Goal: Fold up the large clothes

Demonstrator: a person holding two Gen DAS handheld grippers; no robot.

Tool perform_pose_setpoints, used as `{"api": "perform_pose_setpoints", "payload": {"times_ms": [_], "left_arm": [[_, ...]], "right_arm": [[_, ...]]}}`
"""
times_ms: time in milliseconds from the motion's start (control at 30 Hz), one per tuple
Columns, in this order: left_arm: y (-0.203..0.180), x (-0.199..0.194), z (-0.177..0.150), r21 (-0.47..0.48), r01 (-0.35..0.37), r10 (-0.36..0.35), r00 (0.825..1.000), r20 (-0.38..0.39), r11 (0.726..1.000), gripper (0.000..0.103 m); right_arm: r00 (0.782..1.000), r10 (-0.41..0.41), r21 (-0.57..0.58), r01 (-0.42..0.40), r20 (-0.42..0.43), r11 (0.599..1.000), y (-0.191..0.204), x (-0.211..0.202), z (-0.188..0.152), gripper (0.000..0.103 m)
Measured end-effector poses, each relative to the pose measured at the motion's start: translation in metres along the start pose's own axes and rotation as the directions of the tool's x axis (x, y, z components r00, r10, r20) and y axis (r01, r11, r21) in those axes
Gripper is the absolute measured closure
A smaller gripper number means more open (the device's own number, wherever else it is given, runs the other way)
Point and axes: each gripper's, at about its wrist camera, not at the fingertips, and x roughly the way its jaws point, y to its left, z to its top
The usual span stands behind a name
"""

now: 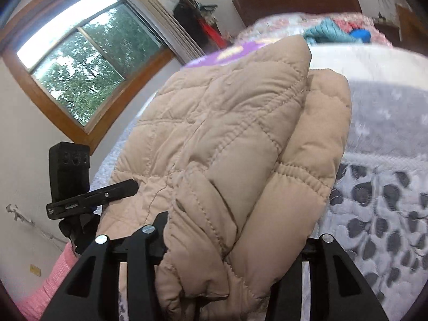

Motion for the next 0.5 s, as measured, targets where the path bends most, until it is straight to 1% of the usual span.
{"api": "perform_pose_setpoints", "payload": {"times_ms": [67, 133, 200, 233, 267, 300, 333, 400, 467, 500], "left_arm": [[0.012, 0.009, -0.001, -0.023, -0.007, 0.007, 1.000, -0.017, 1.000, 0.045], [0.019, 0.014, 0.000, -0.032, 0.013, -0.014, 1.000, -0.016, 0.999, 0.043], [0.018, 0.014, -0.001, -0.029, 0.012, -0.013, 1.000, -0.013, 1.000, 0.040], [0.019, 0.013, -0.001, -0.029, 0.008, -0.009, 1.000, -0.014, 1.000, 0.038], [0.018, 0.013, -0.001, -0.033, 0.002, -0.003, 1.000, -0.018, 0.999, 0.035], [0.019, 0.015, 0.002, -0.038, -0.001, 0.000, 1.000, -0.022, 0.999, 0.034], [0.018, 0.014, 0.003, -0.054, -0.006, 0.005, 1.000, -0.027, 0.999, 0.030], [0.023, 0.012, 0.005, -0.070, -0.013, 0.010, 0.999, -0.032, 0.997, 0.029], [0.021, 0.004, 0.005, -0.063, -0.039, 0.037, 0.999, -0.034, 0.997, 0.026], [0.016, -0.002, 0.003, -0.048, -0.064, 0.063, 0.998, -0.032, 0.997, 0.026]], "right_arm": [[1.000, 0.022, 0.030, -0.022, -0.004, 0.999, -0.014, 0.009, -0.004, 0.056], [0.998, 0.057, 0.059, -0.058, 0.006, 0.997, -0.022, 0.010, -0.007, 0.055], [0.997, 0.075, 0.079, -0.076, 0.008, 0.994, -0.029, 0.011, -0.009, 0.049], [0.997, 0.075, 0.090, -0.075, 0.005, 0.993, -0.032, 0.010, -0.009, 0.047], [0.998, 0.069, 0.102, -0.069, 0.002, 0.992, -0.035, 0.009, -0.009, 0.040], [0.998, 0.066, 0.109, -0.066, 0.001, 0.992, -0.037, 0.009, -0.008, 0.037], [0.998, 0.063, 0.112, -0.063, 0.001, 0.992, -0.038, 0.009, -0.003, 0.036], [0.999, 0.044, 0.103, -0.044, 0.002, 0.994, -0.041, 0.003, -0.006, 0.030], [0.999, 0.032, 0.109, -0.033, 0.008, 0.994, -0.040, -0.009, -0.011, 0.027], [0.999, 0.029, 0.108, -0.030, 0.012, 0.994, -0.039, -0.014, -0.014, 0.027]]}}
